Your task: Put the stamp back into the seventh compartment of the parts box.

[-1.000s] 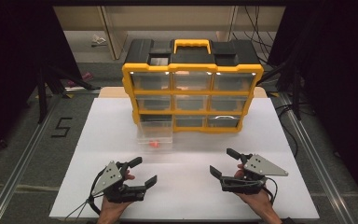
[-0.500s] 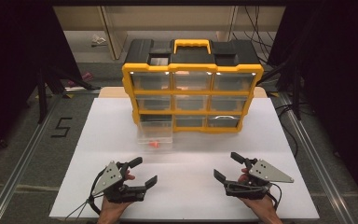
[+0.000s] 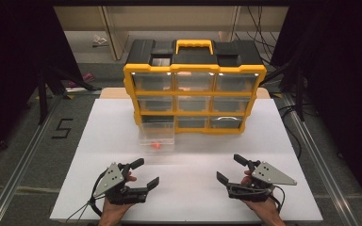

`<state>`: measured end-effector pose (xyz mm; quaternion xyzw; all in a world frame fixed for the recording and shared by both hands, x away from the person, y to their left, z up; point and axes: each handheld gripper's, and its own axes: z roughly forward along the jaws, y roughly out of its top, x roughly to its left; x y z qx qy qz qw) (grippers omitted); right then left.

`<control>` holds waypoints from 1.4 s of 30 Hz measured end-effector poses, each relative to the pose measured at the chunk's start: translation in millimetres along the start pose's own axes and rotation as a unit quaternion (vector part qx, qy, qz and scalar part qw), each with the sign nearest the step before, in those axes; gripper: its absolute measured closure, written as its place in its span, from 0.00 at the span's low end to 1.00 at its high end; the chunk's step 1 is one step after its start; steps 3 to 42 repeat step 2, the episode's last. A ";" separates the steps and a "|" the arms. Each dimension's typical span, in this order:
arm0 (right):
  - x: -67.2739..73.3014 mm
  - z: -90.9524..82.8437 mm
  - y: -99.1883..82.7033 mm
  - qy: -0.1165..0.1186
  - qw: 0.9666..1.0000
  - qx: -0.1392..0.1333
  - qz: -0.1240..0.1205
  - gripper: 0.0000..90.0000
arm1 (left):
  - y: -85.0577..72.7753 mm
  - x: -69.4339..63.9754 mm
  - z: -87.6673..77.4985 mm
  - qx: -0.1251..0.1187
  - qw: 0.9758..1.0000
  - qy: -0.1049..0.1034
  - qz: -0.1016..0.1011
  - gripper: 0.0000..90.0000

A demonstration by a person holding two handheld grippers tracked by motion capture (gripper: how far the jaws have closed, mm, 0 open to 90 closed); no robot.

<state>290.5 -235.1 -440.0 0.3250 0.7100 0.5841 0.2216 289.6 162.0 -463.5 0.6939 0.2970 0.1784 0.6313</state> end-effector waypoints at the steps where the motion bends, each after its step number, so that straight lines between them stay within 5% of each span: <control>1: -0.3 0.1 -0.2 -0.001 1.000 0.000 0.000 0.17 | 0.0 0.0 0.4 0.000 1.000 0.000 -0.001 0.18; 42: -0.3 0.1 -0.2 -0.001 1.000 0.000 0.000 0.17 | 0.0 0.0 0.4 0.000 1.000 0.000 -0.001 0.18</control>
